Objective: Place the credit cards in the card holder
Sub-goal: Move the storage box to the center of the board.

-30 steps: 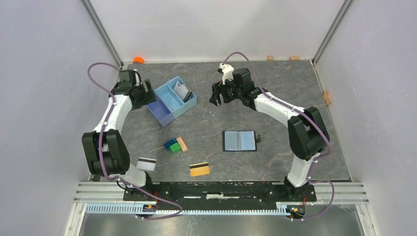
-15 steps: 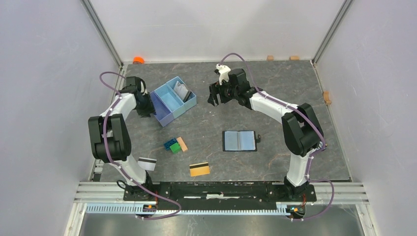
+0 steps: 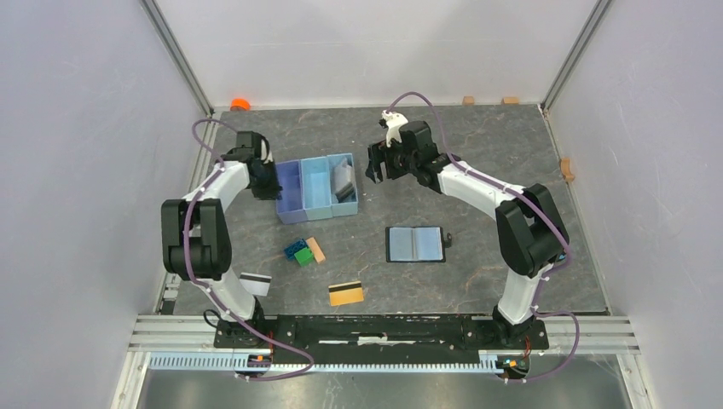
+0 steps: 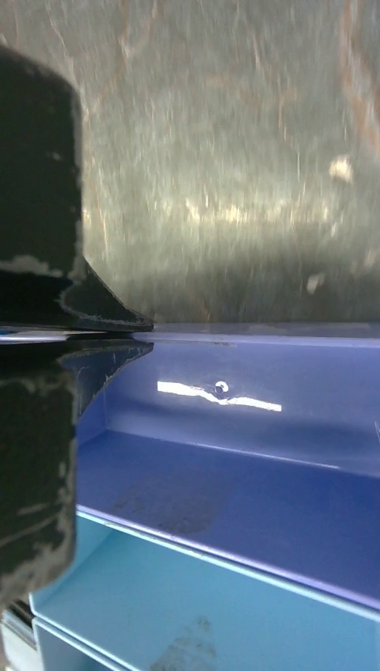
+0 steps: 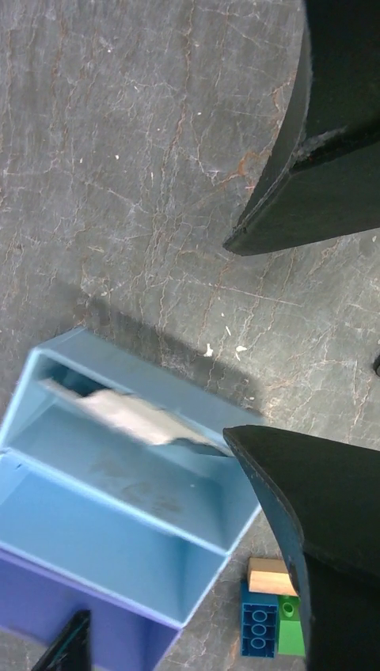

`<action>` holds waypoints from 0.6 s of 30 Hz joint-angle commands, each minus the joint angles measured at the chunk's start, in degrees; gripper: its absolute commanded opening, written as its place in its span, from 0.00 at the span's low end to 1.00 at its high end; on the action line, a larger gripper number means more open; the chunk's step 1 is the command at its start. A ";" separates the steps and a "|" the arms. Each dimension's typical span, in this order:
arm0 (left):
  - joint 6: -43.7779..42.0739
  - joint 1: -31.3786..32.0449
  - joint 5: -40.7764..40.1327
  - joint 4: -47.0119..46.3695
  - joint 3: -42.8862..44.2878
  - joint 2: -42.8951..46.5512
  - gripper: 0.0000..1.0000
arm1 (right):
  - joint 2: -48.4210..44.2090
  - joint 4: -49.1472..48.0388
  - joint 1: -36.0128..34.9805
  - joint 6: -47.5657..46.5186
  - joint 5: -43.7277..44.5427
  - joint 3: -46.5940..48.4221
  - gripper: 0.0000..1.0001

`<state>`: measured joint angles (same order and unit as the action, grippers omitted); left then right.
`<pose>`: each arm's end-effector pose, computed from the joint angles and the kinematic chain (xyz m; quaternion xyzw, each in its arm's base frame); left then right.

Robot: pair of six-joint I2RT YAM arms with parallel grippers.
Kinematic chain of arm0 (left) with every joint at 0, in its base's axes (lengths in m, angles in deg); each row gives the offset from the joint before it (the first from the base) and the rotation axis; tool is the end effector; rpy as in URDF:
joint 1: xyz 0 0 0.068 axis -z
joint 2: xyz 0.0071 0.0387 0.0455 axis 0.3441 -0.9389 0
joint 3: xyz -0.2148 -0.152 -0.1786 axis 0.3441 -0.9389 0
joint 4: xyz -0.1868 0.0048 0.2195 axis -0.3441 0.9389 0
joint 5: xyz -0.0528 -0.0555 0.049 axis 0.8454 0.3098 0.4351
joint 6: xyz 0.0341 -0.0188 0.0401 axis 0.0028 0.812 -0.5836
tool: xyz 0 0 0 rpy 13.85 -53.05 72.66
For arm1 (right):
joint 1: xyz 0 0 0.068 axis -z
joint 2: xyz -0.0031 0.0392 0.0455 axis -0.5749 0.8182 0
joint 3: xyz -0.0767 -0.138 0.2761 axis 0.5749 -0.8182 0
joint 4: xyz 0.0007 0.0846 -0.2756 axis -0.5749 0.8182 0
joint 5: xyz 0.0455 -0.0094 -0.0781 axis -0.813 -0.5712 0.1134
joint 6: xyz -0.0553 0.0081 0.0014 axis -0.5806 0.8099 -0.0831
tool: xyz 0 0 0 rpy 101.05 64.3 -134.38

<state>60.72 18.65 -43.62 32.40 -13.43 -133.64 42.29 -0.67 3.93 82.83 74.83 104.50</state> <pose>0.3810 0.0057 0.2301 -0.1135 0.9658 -0.0740 0.2209 0.3905 0.2443 0.2664 -0.1914 0.8578 0.2456 0.4090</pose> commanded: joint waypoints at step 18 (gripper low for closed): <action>2.50 14.57 3.34 -1.88 -1.44 -0.63 0.03 | 4.97 4.47 -4.41 15.80 18.76 1.47 0.79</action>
<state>60.83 32.27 -43.29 31.26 -13.89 -133.67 44.04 1.23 0.00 95.20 87.62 103.41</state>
